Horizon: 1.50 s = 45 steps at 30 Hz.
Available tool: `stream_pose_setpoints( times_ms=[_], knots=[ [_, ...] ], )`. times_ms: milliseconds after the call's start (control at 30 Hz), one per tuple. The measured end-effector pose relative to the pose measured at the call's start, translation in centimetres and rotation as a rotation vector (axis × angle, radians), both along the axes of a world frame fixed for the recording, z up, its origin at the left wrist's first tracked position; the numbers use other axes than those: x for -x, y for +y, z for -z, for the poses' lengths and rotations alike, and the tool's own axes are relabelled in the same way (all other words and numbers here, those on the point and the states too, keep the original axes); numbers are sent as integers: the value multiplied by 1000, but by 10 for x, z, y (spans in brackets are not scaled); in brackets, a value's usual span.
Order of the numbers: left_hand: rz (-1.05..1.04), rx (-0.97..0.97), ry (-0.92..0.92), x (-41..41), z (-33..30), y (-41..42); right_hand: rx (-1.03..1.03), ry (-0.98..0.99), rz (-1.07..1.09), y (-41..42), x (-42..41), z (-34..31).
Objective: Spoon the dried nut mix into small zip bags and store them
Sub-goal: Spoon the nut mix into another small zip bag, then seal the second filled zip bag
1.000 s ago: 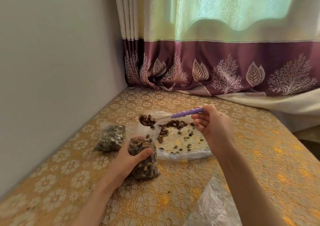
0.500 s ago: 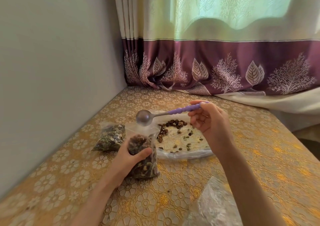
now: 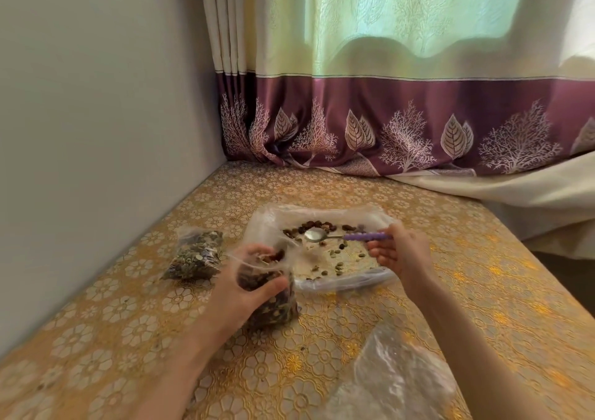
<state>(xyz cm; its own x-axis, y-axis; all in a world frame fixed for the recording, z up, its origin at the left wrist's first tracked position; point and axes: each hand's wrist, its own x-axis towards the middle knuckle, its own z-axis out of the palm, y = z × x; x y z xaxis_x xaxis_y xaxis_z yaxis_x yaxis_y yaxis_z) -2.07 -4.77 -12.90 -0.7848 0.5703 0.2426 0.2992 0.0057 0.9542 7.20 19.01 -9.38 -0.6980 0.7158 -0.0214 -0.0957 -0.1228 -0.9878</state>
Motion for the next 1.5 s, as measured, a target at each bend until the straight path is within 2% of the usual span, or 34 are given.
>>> stream_pose_setpoints(
  times_ms=[133,267,367,400,467,500,567,667,733,867,933,967,1033,1133,1267,1333,1500],
  knots=[
    [102,160,-78,-1,-2,2,-175,-125,62,6,-13,21],
    [81,178,-139,-1,-6,0,-619,-376,128,8,-18,34],
    [51,156,-131,0,-16,2,-813,-494,169,5,-22,31],
    [44,149,-124,-1,-19,1,-891,-487,220,0,-24,29],
    [41,110,-117,-2,-25,1,-1018,-303,263,-16,-26,21],
    [50,80,-123,-3,-26,1,-1024,-188,196,-28,-25,17],
    [94,56,-140,-8,-24,-2,-894,-55,-98,-53,-22,14],
    [181,174,-149,-16,-13,-7,-494,-62,-574,-74,-19,22],
    [115,219,-113,-18,-10,-8,-467,-103,-699,-76,-19,30],
    [-15,181,9,-17,-16,-6,-516,74,-622,-80,-14,33],
    [78,82,-27,-15,-15,-8,-502,155,-601,-79,-13,33],
    [154,59,-51,-16,-14,-10,-501,159,-619,-78,-14,33],
    [256,135,-57,-19,-10,-12,-539,65,-677,-76,-15,36],
    [233,241,-61,-20,-6,-12,-614,-68,-692,-72,-13,41],
    [115,163,-23,-18,-16,-8,-613,17,-608,-73,-10,28],
    [127,126,1,-19,-20,-8,-591,71,-588,-72,-10,22],
    [184,143,8,-13,-22,-5,-656,57,-566,-76,-7,20]
  ],
)
